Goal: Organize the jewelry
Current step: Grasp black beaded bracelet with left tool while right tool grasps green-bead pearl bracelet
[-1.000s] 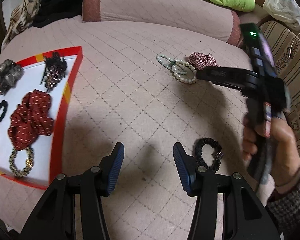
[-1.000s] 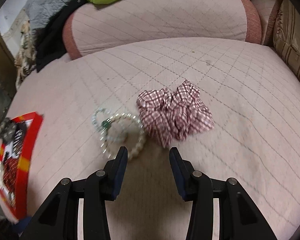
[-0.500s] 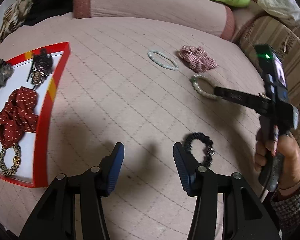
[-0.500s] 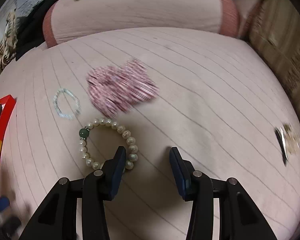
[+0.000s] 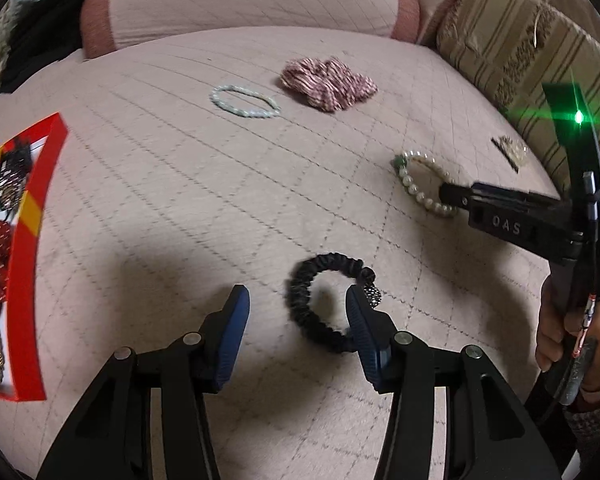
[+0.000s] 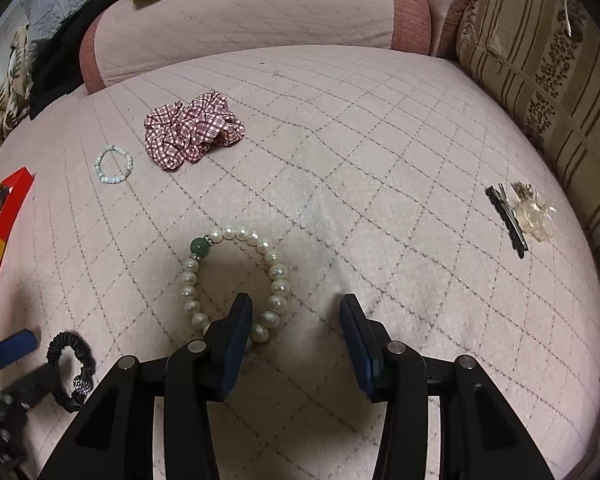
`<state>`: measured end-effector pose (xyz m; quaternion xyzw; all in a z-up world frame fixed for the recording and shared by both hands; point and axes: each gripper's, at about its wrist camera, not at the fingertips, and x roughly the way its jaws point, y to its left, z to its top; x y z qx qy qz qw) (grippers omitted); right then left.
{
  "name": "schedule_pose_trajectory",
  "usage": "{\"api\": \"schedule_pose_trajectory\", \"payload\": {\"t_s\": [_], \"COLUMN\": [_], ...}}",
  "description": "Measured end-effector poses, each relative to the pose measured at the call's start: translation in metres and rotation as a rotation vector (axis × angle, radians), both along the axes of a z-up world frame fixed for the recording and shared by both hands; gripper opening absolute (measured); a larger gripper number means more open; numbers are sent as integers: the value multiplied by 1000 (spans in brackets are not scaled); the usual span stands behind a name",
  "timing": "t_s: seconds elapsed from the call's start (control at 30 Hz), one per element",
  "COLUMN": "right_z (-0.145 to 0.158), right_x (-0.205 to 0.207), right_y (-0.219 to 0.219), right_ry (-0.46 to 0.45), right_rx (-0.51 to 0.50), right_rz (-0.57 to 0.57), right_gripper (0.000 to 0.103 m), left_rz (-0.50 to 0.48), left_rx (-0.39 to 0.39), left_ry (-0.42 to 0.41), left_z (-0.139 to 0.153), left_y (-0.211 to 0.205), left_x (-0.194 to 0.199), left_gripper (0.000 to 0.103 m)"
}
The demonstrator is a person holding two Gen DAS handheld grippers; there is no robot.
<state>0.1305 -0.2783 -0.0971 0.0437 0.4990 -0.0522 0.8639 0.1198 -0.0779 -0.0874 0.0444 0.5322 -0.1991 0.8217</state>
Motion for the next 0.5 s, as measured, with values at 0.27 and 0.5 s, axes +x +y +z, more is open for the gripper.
{"api": "schedule_pose_trajectory", "payload": {"t_s": [0.27, 0.5], "right_z": [-4, 2], "right_x": [9, 1], "right_y": [22, 33], "right_ry": [-36, -53], "right_rx": [-49, 65], "right_rz": [36, 97], "right_gripper": [23, 11], "left_rz": [-19, 25], "left_rx": [90, 18], "left_ry": [-44, -39], "left_z": [-3, 19], "left_y": [-12, 12], "left_x": [-9, -18], "left_gripper": [7, 7]}}
